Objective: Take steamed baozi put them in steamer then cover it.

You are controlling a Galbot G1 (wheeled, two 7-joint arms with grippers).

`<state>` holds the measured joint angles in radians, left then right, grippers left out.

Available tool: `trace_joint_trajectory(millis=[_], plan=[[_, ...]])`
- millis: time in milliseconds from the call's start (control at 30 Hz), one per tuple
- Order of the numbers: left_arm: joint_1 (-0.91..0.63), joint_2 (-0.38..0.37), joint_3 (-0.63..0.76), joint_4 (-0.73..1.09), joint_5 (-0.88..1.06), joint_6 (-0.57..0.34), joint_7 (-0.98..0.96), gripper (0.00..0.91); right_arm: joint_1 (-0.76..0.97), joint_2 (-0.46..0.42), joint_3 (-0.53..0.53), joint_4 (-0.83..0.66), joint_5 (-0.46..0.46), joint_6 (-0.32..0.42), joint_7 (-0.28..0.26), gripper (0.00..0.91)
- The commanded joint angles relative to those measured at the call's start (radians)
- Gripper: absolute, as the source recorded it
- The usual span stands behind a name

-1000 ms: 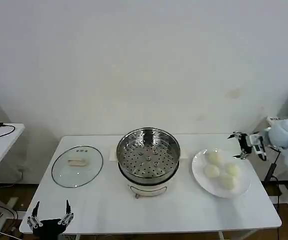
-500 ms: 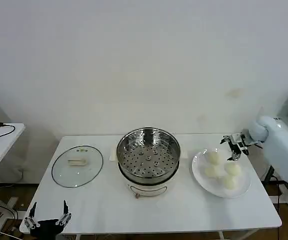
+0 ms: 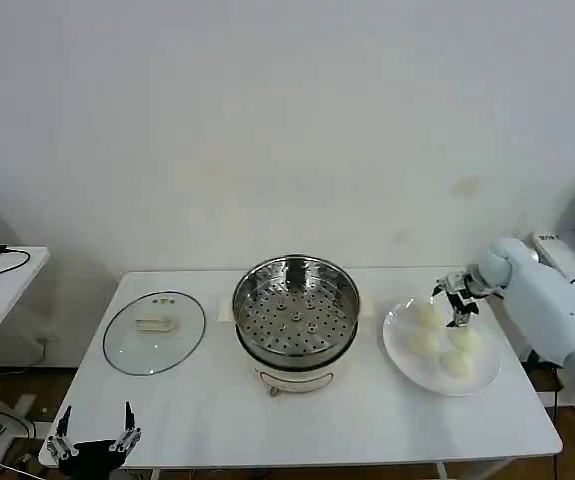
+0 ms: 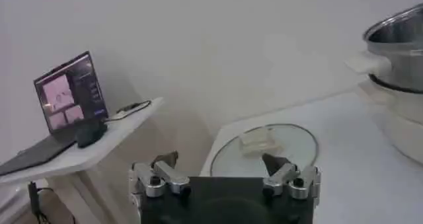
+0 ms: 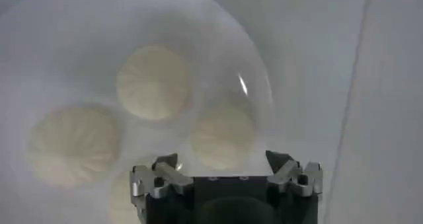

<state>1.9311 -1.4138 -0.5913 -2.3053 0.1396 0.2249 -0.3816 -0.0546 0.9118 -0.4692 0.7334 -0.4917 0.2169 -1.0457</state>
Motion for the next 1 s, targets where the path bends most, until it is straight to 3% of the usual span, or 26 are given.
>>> trace_joint_trajectory(millis=[33,400,600,833,1000], plan=[[0.0,0.001,-0.001,0.0,0.0,0.0,0.0,0.907,0.004,0.041,-0.007,-0.063,-0.022,-0.003,0.01,0.887],[-0.003,-0.002,0.004,0.0,0.0,0.0,0.0,0.907,0.01,0.065,-0.005,-0.108,-0.031,0.002,0.018,0.766],[-0.002,-0.003,0.012,-0.002,0.0,-0.001,0.0,0.907,0.009,0.08,-0.002,-0.12,-0.037,0.006,0.02,0.635],[-0.001,-0.004,0.014,-0.003,-0.001,-0.001,-0.001,0.907,0.01,0.071,-0.004,-0.101,-0.034,0.008,0.02,0.584],[-0.003,-0.006,0.018,-0.002,-0.001,0.0,-0.002,0.907,0.024,0.003,-0.029,0.004,-0.001,0.007,0.014,0.574]])
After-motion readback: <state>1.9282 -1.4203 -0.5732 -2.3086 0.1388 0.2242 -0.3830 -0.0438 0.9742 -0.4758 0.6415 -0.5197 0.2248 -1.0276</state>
